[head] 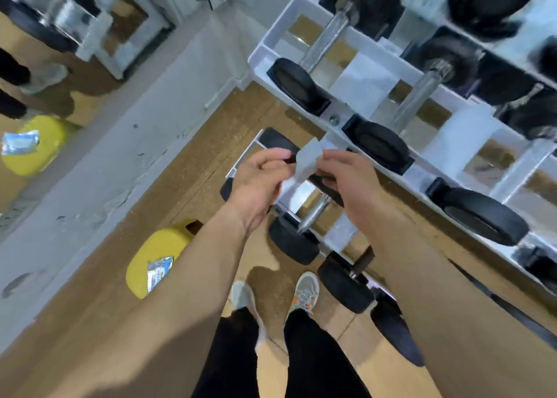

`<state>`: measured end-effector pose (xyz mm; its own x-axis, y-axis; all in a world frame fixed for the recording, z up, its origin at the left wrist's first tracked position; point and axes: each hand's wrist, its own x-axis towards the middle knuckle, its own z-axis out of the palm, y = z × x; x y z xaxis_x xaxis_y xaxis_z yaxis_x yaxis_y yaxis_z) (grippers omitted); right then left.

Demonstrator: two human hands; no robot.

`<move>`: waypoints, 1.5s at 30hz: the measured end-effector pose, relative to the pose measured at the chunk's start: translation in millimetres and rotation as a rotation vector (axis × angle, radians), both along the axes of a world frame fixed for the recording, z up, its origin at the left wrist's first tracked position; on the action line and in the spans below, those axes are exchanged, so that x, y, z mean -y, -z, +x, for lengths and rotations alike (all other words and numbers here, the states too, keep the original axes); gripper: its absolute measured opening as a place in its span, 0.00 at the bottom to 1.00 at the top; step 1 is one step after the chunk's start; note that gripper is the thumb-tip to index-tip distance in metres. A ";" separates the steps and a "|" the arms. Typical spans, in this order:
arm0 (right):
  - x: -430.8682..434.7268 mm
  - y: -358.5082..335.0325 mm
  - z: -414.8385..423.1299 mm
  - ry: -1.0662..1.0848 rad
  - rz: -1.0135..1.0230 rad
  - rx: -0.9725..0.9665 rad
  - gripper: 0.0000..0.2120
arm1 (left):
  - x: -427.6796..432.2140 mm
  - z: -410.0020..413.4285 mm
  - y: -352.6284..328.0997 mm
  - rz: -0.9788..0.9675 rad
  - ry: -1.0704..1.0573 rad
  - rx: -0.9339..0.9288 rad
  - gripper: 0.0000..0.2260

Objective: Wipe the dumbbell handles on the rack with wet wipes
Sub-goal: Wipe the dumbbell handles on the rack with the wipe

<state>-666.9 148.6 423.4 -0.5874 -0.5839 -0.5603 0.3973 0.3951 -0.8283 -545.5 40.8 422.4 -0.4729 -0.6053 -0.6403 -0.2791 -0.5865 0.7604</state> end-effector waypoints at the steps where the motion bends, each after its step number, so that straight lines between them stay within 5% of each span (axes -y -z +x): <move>1: -1.7 -10.0 -1.9 0.003 -0.009 -0.009 0.18 | 1.6 -1.5 -10.0 -0.038 0.027 0.008 0.13; 9: 8.6 -77.5 -0.2 -0.003 -0.031 -0.089 0.13 | 25.1 -14.6 -81.1 -0.189 0.404 0.051 0.16; 13: 35.6 -93.9 -1.0 0.085 0.079 -0.178 0.06 | 46.5 -27.2 -95.6 -0.130 0.375 -0.023 0.11; 19: 75.2 -103.3 4.5 0.116 0.108 -0.372 0.07 | 77.6 -42.3 -94.1 -0.365 0.405 0.002 0.04; 21: 81.3 -104.3 3.2 0.195 0.117 -0.352 0.13 | 87.1 -47.5 -95.6 -0.362 0.361 0.031 0.09; 24: 84.6 -104.0 -2.0 0.290 0.184 -0.289 0.20 | 98.4 -55.7 -99.7 -0.393 0.317 0.066 0.04; 28: 89.3 -107.2 -15.3 0.219 0.297 -0.402 0.06 | 101.5 -66.2 -99.0 -0.459 0.351 0.071 0.05; 31: 86.6 -113.5 -31.5 0.148 0.294 -0.485 0.11 | 102.3 -77.2 -105.0 -0.521 0.372 0.106 0.05; 37: 73.6 -126.2 -66.1 0.144 0.102 -0.405 0.22 | 96.3 -106.1 -117.8 -0.192 0.422 0.036 0.19; 40: 69.1 -123.9 -81.7 0.202 0.089 -0.349 0.17 | 84.2 -120.8 -121.4 -0.010 0.440 -0.061 0.16; 45: 61.6 -119.3 -102.0 0.173 0.122 -0.395 0.18 | 67.4 -136.2 -116.0 -0.132 0.424 0.150 0.14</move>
